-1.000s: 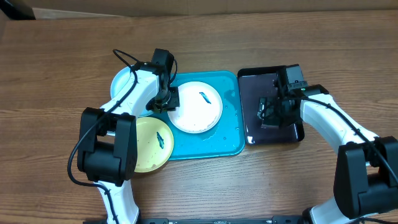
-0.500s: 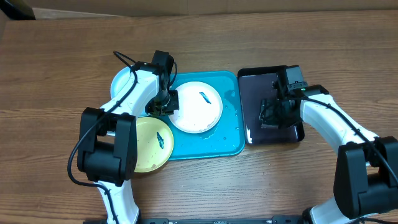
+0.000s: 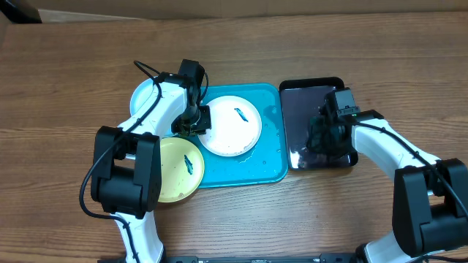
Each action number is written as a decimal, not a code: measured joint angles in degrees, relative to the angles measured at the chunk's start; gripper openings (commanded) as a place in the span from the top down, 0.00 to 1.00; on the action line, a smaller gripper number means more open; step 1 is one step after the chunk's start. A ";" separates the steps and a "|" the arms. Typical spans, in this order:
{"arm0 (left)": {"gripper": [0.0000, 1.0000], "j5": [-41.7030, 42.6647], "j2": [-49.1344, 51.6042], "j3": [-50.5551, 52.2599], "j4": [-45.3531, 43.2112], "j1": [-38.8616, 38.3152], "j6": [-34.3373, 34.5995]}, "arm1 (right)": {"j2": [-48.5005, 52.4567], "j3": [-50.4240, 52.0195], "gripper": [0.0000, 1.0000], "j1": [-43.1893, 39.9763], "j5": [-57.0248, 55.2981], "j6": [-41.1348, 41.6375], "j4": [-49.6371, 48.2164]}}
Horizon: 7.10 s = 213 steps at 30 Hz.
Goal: Clean dirty plates on tray and stack at the side
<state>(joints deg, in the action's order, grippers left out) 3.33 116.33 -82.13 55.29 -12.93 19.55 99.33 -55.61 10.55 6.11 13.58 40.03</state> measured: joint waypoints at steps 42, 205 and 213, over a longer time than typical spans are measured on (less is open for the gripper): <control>0.62 0.09 0.00 0.00 -0.04 0.00 0.00 | -0.04 -0.39 0.38 0.00 -4.70 -0.09 -8.87; 0.96 1.95 0.00 0.00 -1.31 -0.11 -0.02 | -0.55 -18.34 0.96 5.92 -12.02 -4.57 17.81; 0.96 2.08 0.00 0.00 -1.57 -0.11 -0.02 | -0.52 -23.56 0.96 4.76 -10.45 -4.26 21.40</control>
<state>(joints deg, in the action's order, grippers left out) 5.41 116.33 -82.13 53.71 -13.04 19.53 98.80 -79.18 15.31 -4.34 9.32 61.43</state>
